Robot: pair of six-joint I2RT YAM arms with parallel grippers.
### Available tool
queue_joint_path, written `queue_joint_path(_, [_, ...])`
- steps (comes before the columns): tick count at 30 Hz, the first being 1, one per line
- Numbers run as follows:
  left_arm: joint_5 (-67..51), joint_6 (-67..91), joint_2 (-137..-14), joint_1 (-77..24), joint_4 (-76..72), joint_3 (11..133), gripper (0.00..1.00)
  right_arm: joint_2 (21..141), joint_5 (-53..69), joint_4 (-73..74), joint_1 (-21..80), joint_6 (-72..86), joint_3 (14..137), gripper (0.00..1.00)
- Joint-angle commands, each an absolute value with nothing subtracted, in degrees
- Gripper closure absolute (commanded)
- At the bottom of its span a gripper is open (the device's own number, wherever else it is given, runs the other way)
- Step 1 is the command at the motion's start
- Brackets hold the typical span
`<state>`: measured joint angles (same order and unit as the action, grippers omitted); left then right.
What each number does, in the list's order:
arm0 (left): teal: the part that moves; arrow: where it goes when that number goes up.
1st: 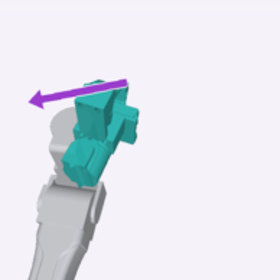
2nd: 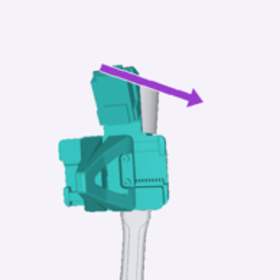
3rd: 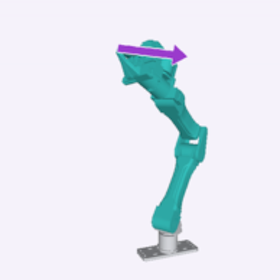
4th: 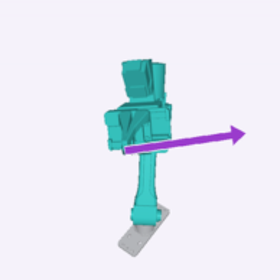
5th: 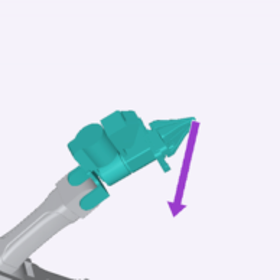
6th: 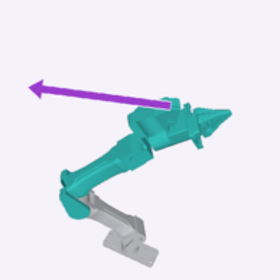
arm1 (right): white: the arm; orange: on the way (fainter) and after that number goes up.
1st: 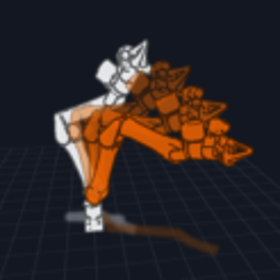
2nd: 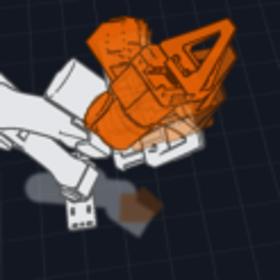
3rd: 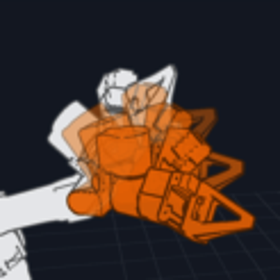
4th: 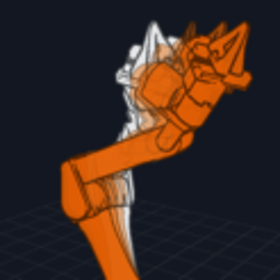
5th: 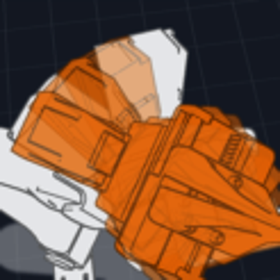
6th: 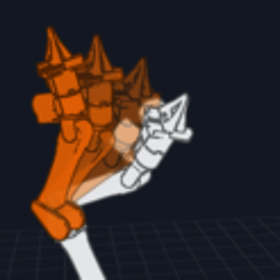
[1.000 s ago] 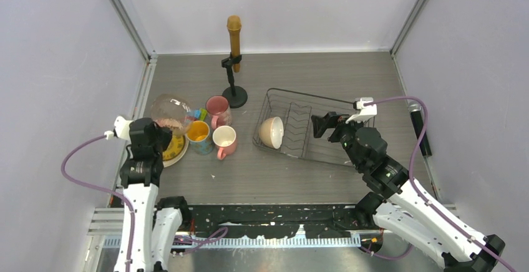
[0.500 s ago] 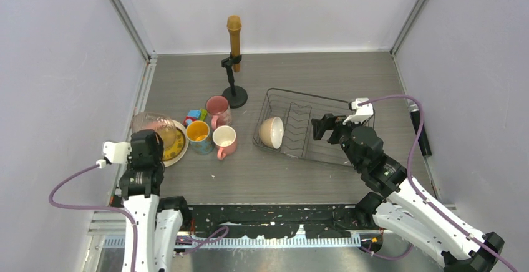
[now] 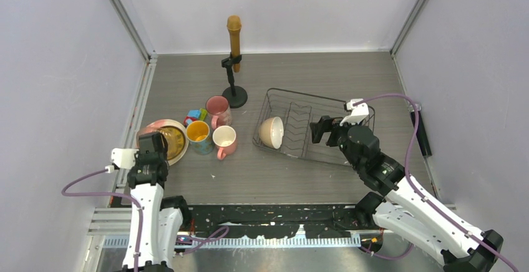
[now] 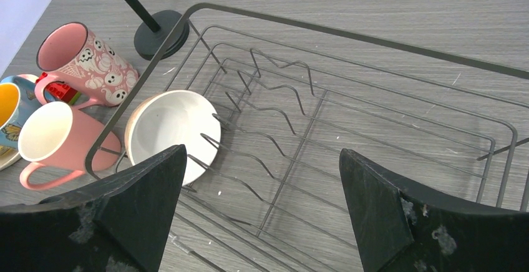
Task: Unload the mixed dishes from the dish rack
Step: Place the plate at the center of the board.
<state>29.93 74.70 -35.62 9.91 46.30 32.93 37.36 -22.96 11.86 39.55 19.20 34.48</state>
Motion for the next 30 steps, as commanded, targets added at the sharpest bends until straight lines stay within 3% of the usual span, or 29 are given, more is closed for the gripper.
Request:
queue_joint_path(1, [31.5,75.9,-37.0,11.1,40.0,30.4,1.00,38.3,-21.9,10.2,39.7,20.3,35.8,0.01])
queue_joint_path(15, [22.6,74.5,-47.3,16.8,26.0,25.3,1.00,41.0,-17.3,7.6,39.7,23.9,35.8,0.01])
queue_joint_path(26, [22.9,73.6,-46.8,16.8,23.6,23.1,0.76,45.4,-14.9,7.1,39.7,25.9,36.9,0.01])
queue_joint_path(30, [22.6,73.7,-47.5,16.8,22.8,22.7,0.74,46.2,-14.2,6.8,39.7,26.3,36.8,0.01])
